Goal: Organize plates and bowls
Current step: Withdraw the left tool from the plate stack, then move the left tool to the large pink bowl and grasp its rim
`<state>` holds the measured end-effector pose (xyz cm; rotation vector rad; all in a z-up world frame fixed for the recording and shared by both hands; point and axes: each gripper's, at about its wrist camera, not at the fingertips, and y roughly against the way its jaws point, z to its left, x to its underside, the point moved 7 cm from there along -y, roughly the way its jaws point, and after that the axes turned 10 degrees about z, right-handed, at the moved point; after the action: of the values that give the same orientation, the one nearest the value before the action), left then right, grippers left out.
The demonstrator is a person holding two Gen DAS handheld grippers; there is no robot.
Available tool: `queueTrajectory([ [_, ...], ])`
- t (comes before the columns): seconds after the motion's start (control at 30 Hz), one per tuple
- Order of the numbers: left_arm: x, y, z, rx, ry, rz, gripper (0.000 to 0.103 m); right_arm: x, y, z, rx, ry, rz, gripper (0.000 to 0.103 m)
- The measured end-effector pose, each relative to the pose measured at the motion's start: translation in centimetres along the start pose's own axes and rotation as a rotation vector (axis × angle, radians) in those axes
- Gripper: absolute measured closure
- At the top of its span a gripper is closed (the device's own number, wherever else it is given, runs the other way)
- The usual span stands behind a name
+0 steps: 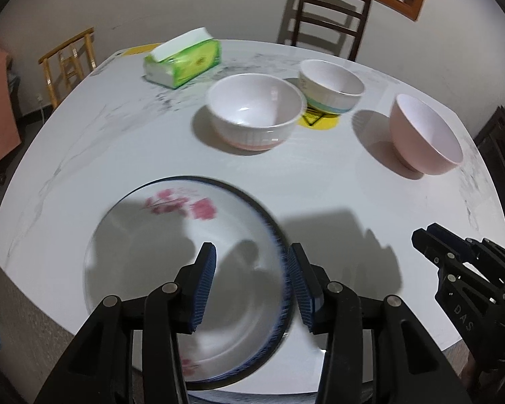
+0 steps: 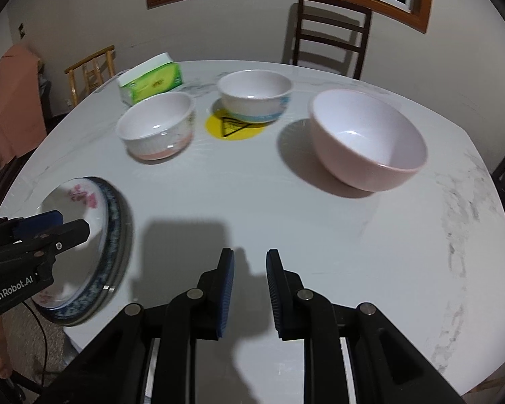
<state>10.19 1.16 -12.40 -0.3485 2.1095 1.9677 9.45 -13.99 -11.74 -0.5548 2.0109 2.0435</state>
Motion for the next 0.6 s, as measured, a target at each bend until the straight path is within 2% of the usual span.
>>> queueTrajectory([
  [0.37, -2.8, -1.0, -6.3, 0.021, -0.082, 0.013, 0.057, -0.6, 0.7, -7.7, 0.008, -0.091, 0.001, 0.083],
  [0.6, -5.6, -0.7, -9.8, 0.064, -0.094, 0.012, 0.056, -2.6, 1.9, -12.9, -0.013, -0.164, -0.014, 0.083],
])
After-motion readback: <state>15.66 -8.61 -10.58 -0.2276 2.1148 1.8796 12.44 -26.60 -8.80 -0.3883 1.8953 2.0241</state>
